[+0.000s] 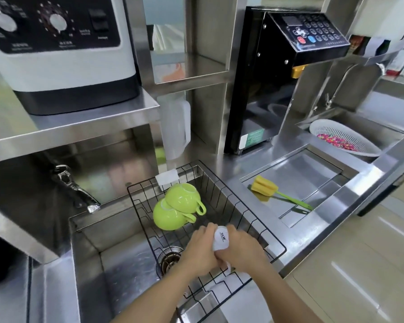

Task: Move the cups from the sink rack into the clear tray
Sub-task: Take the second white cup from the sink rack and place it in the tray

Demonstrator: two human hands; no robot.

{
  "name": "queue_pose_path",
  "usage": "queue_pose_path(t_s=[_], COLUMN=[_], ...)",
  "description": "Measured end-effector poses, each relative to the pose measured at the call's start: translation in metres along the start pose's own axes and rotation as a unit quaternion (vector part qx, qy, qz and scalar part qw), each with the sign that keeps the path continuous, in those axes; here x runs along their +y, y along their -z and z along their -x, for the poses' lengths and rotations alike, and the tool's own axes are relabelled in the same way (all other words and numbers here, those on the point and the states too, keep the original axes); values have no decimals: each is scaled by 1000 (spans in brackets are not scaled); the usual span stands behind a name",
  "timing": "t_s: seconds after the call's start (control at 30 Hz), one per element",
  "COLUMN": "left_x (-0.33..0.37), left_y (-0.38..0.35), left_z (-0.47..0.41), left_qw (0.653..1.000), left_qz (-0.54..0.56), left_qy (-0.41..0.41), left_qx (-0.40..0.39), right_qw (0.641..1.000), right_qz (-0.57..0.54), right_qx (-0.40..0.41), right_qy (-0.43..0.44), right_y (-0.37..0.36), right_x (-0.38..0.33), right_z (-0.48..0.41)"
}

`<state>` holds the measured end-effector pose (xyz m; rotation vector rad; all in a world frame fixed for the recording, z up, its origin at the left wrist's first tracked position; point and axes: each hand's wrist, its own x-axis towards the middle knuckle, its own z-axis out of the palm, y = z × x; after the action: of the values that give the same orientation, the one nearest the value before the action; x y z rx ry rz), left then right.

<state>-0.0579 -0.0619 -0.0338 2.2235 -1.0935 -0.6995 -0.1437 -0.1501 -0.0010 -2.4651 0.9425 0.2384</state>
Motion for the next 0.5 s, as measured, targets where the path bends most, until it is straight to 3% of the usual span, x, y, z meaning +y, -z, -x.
queue_pose_path(t_s=[0.1, 0.23, 0.5], left_x=[2, 11, -5], left_y=[22, 70, 190], left_z=[9, 33, 135], left_qw=[998, 990, 950], left_qz=[43, 76, 0], left_qy=[1, -14, -19], left_qx=[44, 122, 312], right_qw=[998, 984, 936], right_qz=[7, -76, -134], right_qx=[57, 112, 163], right_qy=[40, 119, 282], right_y=[14, 36, 54], right_x=[-15, -53, -186], right_z=[6, 20, 69])
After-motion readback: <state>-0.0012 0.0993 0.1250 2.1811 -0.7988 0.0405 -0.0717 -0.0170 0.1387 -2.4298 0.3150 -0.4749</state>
